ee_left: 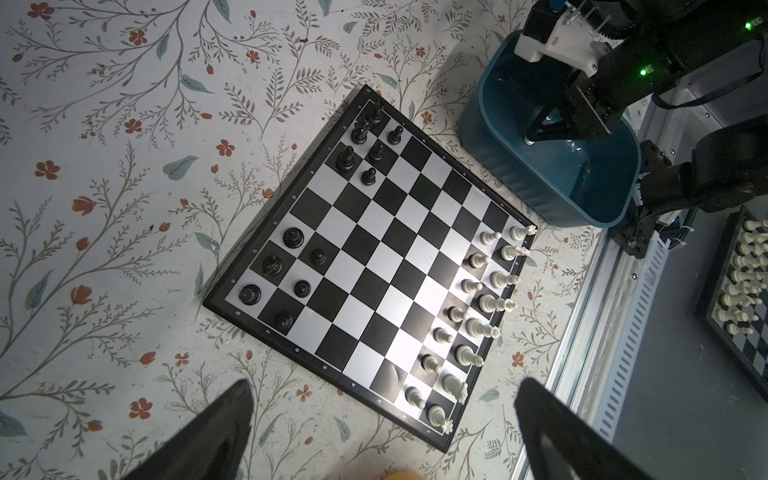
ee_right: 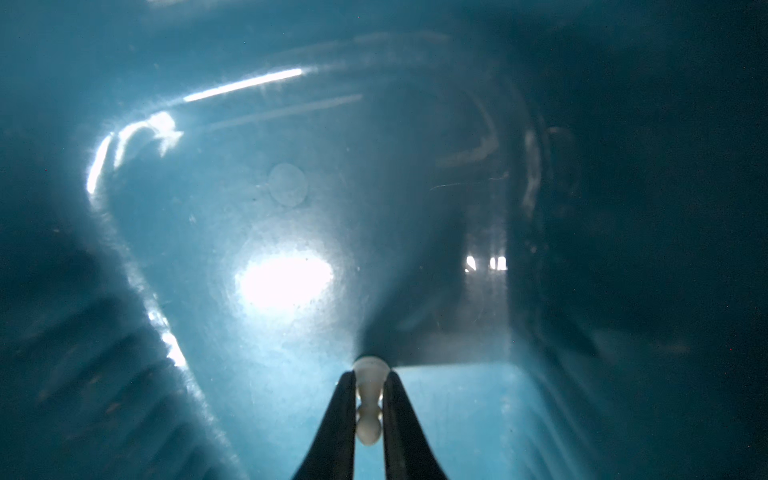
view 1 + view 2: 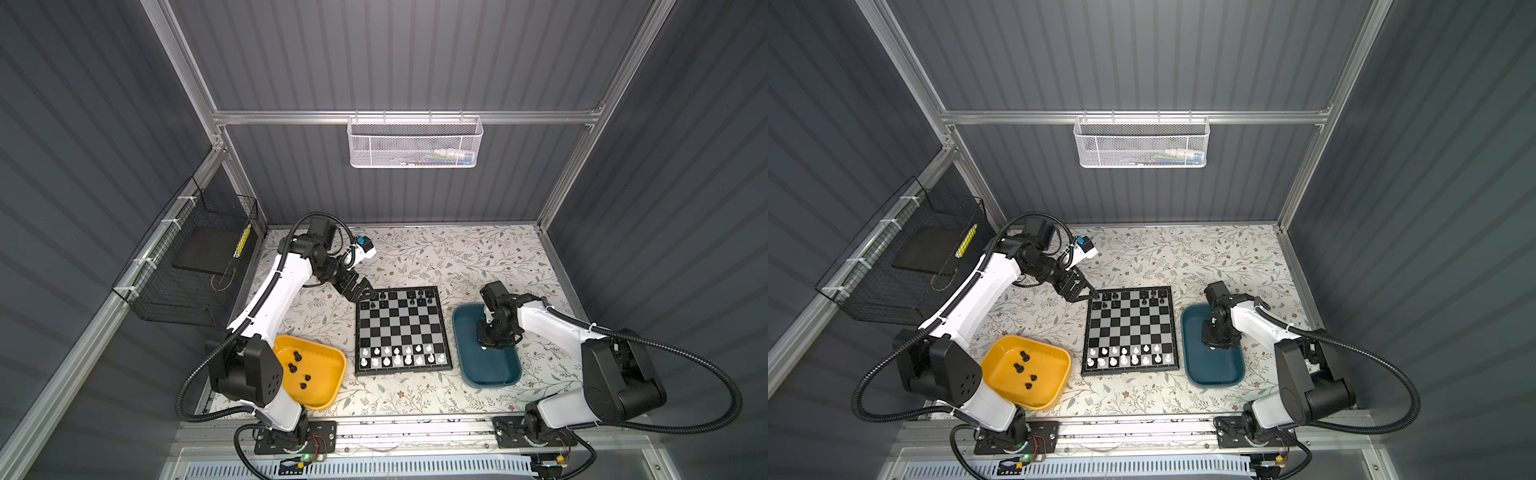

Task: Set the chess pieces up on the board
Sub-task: 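Close the right gripper on the white pawn and lift it, then carry the white pawn with the right gripper over the board's white rows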

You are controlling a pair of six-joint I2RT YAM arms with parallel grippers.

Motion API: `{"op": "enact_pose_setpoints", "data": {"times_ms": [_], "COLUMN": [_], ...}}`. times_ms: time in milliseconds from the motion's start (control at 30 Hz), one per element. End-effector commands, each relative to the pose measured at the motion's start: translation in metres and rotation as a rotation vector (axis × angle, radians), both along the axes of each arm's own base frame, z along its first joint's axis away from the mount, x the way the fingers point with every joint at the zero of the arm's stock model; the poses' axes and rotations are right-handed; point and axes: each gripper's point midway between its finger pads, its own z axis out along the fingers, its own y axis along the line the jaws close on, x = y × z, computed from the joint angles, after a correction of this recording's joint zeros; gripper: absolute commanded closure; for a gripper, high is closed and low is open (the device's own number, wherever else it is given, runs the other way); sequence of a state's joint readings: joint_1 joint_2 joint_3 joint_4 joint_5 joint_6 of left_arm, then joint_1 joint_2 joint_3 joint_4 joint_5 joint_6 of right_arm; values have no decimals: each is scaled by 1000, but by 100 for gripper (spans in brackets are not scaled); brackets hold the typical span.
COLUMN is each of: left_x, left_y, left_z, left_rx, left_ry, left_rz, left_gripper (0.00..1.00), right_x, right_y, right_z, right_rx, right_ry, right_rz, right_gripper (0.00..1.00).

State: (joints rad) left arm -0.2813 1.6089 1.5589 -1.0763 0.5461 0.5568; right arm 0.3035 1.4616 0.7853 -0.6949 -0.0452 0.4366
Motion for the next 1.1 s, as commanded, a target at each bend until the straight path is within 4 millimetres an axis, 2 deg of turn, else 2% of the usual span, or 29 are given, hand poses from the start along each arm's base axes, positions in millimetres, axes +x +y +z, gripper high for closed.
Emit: {"op": "enact_pose_setpoints", "data": {"times_ms": [0, 367, 833, 1067], "left_x": [-6, -6, -7, -7], "left_y": [-2, -1, 0, 1], "left_z": [-2, 0, 1, 2], "left_rx": [2, 3, 6, 7], "left_ry": [23, 12, 4, -1], "left_rz": [-8, -6, -5, -6], "left_gripper": [1, 0, 0, 0], "right_x": [-5, -5, -1, 4], "right_y": [-3, -1, 7, 16], "right_z": [-5, -3, 21, 42], "right_rx": [-14, -13, -48, -53], "right_ry": [20, 20, 6, -41], "right_rz": [9, 14, 70, 99], "right_gripper": [84, 86, 85, 85]}}
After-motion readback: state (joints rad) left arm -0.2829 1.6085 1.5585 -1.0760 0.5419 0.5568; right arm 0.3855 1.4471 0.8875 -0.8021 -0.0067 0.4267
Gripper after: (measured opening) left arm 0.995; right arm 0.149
